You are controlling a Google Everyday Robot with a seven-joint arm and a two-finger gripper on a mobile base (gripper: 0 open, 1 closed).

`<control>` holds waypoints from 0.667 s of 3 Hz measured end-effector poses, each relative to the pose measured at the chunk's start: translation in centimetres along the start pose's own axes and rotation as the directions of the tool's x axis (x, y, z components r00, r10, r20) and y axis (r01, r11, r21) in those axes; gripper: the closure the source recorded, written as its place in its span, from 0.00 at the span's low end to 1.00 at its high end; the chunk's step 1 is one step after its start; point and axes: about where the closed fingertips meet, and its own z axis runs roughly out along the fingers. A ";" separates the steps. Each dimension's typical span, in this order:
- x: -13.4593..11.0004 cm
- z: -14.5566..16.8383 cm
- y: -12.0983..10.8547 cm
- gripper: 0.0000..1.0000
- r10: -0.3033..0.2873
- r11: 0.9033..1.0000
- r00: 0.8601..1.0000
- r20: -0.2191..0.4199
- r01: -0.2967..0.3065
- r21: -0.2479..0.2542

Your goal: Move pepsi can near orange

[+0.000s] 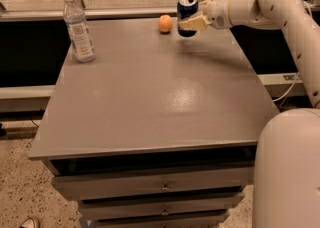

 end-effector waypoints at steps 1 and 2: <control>1.0 1.1 -1.8 0.84 0.029 0.998 1.000 0.001 -0.029 0.050; 1.7 2.7 -3.1 0.53 0.065 0.993 0.997 0.033 -0.068 0.093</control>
Offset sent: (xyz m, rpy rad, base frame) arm 0.0554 -0.0109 -0.0164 0.1131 -0.0173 -0.1444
